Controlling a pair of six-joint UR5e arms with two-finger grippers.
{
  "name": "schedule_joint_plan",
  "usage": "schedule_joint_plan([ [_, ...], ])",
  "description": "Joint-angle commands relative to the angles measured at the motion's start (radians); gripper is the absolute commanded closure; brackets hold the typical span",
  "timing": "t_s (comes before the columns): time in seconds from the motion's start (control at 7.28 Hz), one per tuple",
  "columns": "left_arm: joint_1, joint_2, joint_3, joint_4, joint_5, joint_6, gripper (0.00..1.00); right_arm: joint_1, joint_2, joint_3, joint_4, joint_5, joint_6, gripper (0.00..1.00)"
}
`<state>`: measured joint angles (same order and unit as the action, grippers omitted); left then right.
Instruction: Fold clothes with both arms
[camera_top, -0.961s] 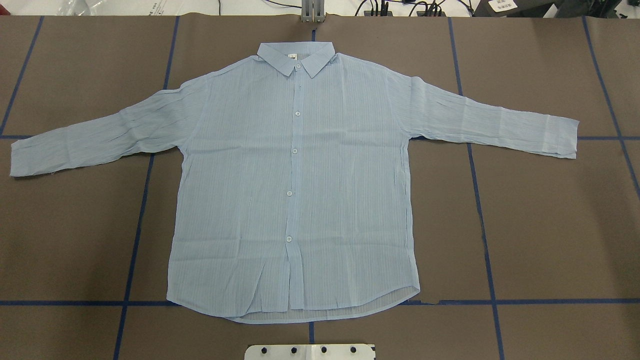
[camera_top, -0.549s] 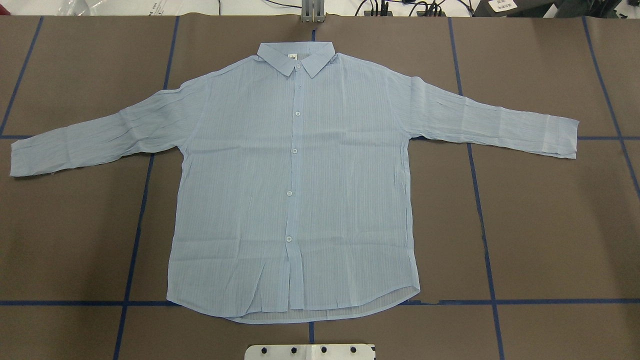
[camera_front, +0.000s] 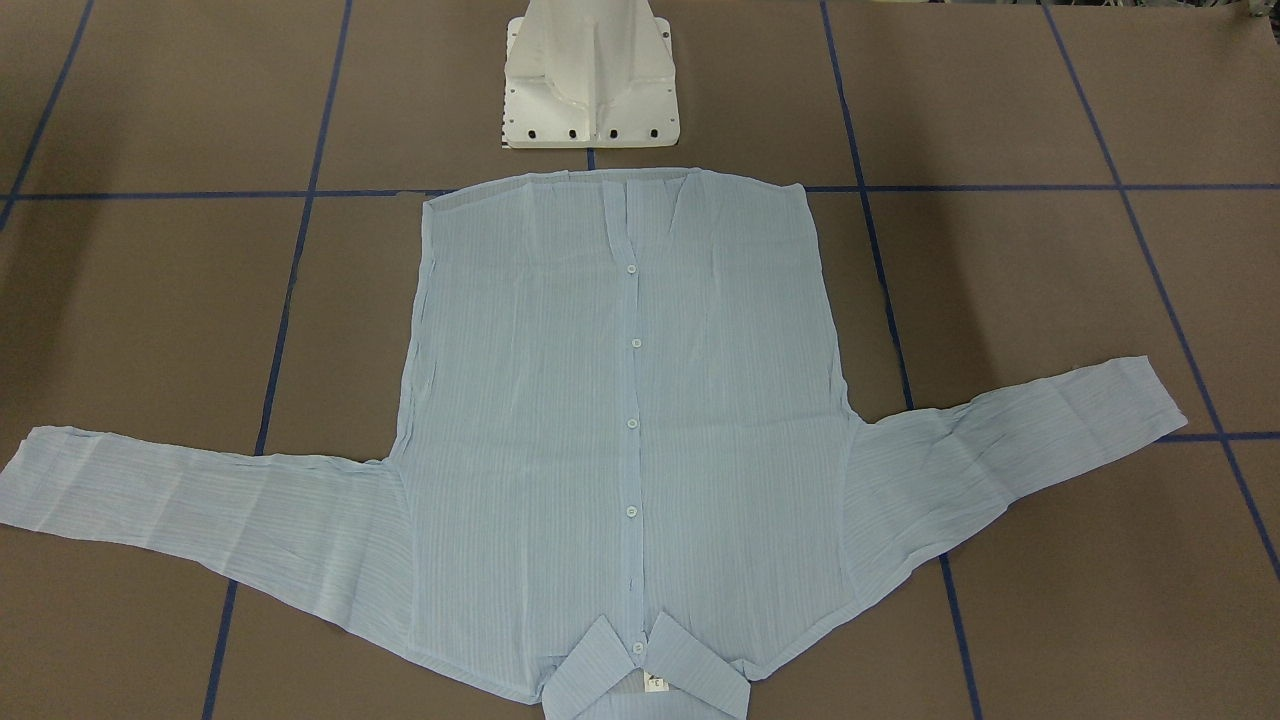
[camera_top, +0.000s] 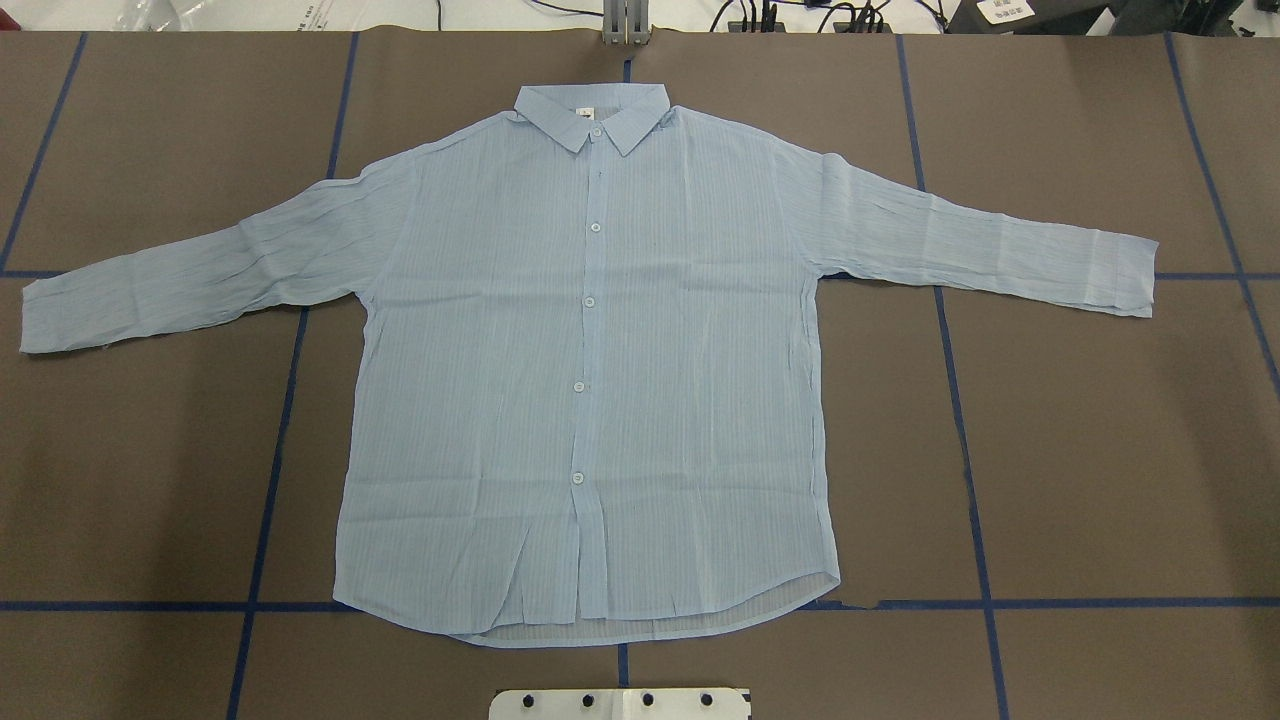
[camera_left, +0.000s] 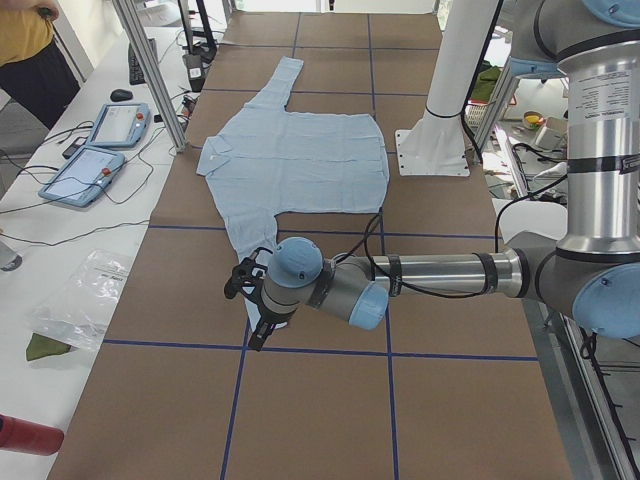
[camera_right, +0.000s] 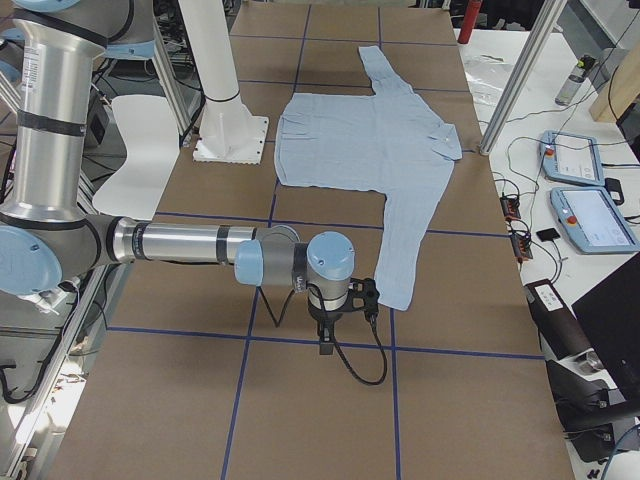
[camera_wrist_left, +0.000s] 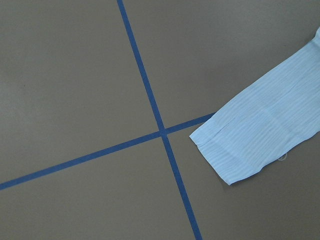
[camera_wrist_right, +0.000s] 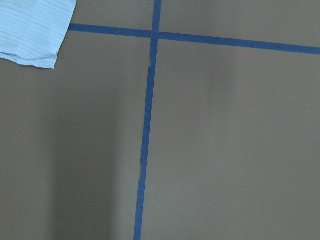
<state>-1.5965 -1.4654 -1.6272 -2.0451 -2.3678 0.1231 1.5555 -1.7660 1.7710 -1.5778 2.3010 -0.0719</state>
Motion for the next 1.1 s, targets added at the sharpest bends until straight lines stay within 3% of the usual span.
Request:
schedule_joint_plan([
  [0.0, -0.002, -0.003, 0.001, -0.079, 0.074, 0.079, 0.0, 0.0, 0.006, 0.01, 0.066, -0.002, -0.006, 0.0],
  [0.27, -0.002, -0.006, -0.006, -0.086, 0.074, 0.116, 0.0, 0.002, -0.004, -0.002, 0.194, -0.003, 0.001, 0.0],
  [0.55, -0.005, -0.015, -0.016, -0.137, 0.052, 0.064, 0.0, 0.002, 0.009, 0.01, 0.203, -0.003, 0.007, 0.0],
  [0.69, -0.003, -0.103, 0.009, -0.267, 0.064, 0.02, 0.0, 0.012, 0.04, 0.001, 0.237, 0.002, 0.023, 0.0],
  [0.82, 0.0, -0.121, 0.021, -0.356, 0.079, -0.017, 0.0, 0.012, 0.048, -0.005, 0.242, 0.008, 0.071, 0.0],
  [0.96, 0.003, -0.165, 0.05, -0.363, 0.073, -0.102, 0.0, 0.012, 0.054, -0.016, 0.248, 0.008, 0.083, 0.0],
])
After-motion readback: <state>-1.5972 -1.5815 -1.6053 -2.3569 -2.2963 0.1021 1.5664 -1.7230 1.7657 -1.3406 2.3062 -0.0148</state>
